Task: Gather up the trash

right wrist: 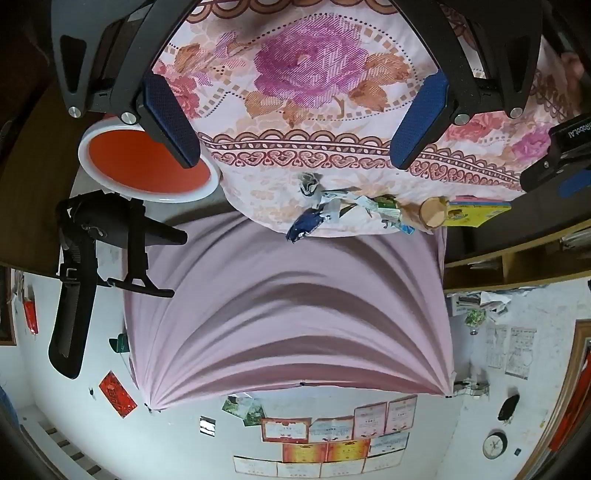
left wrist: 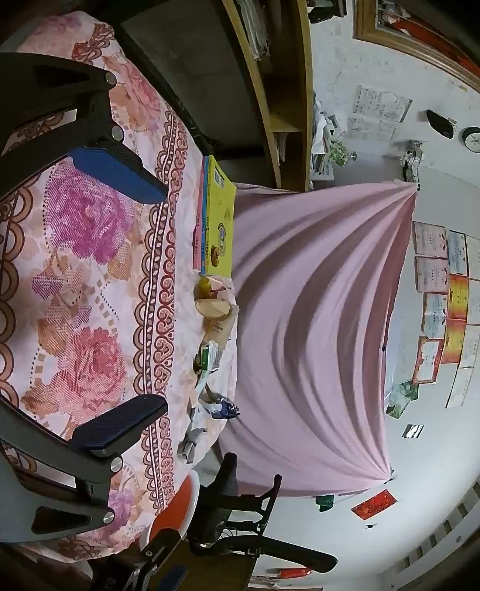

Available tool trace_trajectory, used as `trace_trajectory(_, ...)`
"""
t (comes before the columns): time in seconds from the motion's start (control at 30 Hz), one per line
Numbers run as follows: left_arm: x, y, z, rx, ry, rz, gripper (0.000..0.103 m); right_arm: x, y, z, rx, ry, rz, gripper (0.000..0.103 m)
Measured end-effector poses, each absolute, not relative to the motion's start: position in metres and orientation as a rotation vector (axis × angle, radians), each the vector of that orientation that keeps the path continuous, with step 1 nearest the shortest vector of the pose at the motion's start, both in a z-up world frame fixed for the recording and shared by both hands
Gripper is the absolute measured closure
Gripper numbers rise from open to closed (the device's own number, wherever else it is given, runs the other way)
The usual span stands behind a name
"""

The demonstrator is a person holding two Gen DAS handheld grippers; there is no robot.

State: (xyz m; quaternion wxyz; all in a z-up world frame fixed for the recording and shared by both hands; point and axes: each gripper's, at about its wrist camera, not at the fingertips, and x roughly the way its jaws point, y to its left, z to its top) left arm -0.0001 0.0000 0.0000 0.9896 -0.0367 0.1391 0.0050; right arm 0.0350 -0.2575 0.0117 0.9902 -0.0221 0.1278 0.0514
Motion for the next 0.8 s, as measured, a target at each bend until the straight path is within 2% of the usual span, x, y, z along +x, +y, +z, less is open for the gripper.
trace_trajectory(0.8, -0.0003, -0.0004, 0.0002, -0.060, 0.275, 0.013, 0.002, 0.0361, -0.2570, 0.0103, -0.044, 0.261, 0.103, 0.000)
